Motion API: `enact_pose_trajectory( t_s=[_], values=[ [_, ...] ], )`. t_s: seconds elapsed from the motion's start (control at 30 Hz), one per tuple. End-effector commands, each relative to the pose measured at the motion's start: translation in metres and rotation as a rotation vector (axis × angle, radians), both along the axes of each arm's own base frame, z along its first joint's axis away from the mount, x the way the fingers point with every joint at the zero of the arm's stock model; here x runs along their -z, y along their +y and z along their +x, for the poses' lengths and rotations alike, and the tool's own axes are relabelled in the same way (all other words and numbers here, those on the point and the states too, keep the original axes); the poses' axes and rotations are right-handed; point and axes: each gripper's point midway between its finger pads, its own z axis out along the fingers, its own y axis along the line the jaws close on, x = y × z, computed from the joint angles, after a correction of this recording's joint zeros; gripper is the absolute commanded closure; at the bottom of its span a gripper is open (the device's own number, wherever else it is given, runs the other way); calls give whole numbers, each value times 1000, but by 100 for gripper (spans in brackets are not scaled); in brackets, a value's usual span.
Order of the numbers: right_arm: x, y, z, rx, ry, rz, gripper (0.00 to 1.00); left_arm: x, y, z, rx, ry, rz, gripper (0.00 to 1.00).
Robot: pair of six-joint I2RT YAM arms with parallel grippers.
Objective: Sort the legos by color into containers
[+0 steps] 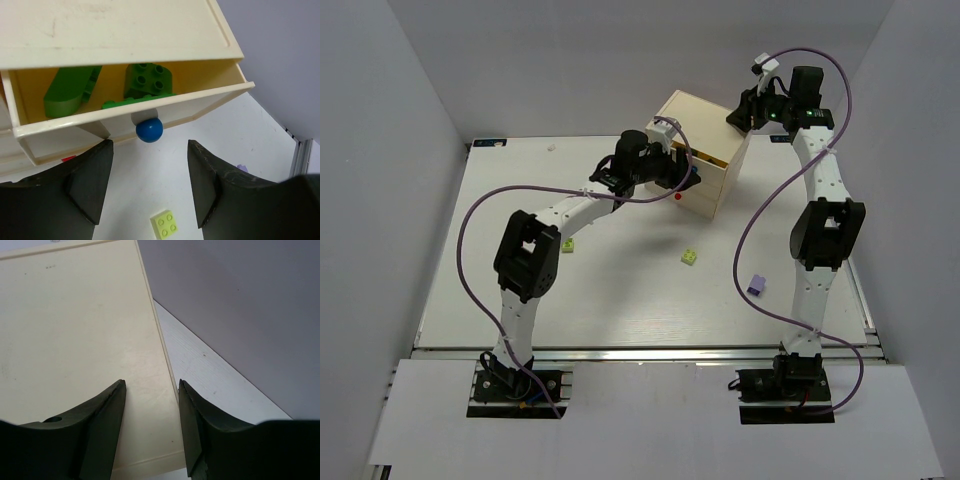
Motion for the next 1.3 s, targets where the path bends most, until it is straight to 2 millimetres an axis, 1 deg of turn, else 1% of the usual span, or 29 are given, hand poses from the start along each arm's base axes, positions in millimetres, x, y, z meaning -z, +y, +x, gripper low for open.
enact_pose_trajectory(
  t_s=[0.0, 0.13, 0.47, 0.57, 0.77, 0.8, 0.9, 0.93, 1.0, 1.07, 1.1, 1.13, 1.2, 1.23, 1.27],
  values=[
    [71, 33, -55, -117, 376, 68, 49, -51, 2, 22, -56, -150, -63, 29],
    [74, 33, -57, -115, 387, 68, 49, -48, 1, 27, -70, -143, -57, 29],
    [80, 33, -64, -126, 407, 54, 49, -50, -2, 38, -95, -142, -67, 28],
    [81, 31, -65, -123, 409, 54, 49, -52, -3, 39, -97, -143, -71, 28],
    [86, 34, -71, -141, 429, 51, 49, -48, -4, 41, -102, -135, -67, 27],
    [87, 34, -72, -143, 431, 51, 49, -49, -9, 38, -93, -137, -70, 28],
    [88, 35, -72, -139, 430, 44, 46, -49, -9, 37, -87, -135, -71, 27],
    [84, 32, -70, -127, 420, 45, 44, -49, -10, 34, -75, -137, -73, 27],
    [79, 31, -70, -116, 409, 58, 31, -51, -8, 29, -64, -148, -79, 28],
    [73, 27, -67, -93, 374, 58, 19, -56, -2, 14, -43, -166, -94, 27],
    [67, 30, -67, -95, 358, 62, 18, -65, 0, 9, -37, -196, -114, 27],
    [61, 30, -69, -99, 349, 69, 18, -66, 6, -3, -29, -196, -114, 27],
    [55, 30, -71, -107, 349, 82, 16, -76, 10, -17, 3, -218, -138, 25],
    [48, 31, -72, -110, 334, 85, 16, -70, 14, -25, 8, -209, -131, 24],
    [46, 32, -73, -113, 333, 89, 13, -88, 19, -34, 14, -241, -149, 24]
  ],
)
